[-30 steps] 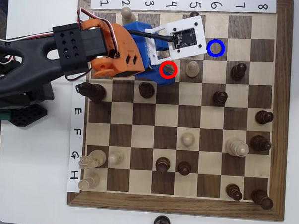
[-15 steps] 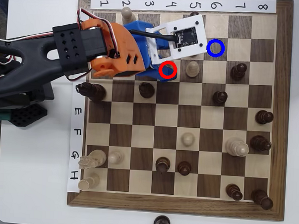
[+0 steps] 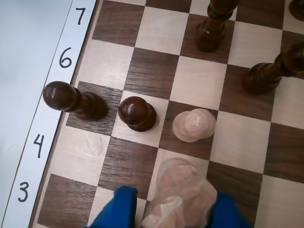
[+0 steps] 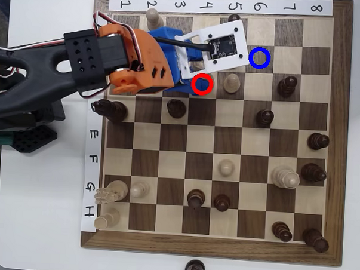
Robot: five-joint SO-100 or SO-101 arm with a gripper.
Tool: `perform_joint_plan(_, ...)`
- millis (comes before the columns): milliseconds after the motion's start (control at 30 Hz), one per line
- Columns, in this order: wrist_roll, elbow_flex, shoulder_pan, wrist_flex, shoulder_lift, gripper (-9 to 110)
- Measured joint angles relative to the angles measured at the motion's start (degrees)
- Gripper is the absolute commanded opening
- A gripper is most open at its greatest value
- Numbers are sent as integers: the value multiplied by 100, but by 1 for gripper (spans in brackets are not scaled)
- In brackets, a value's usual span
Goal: Move the piece to destination
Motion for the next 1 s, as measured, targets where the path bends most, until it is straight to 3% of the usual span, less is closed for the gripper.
perform_joint_plan(467, 0, 44, 53, -193, 0, 19)
perform_joint_plan(1000, 0, 62, 88, -246, 0, 13)
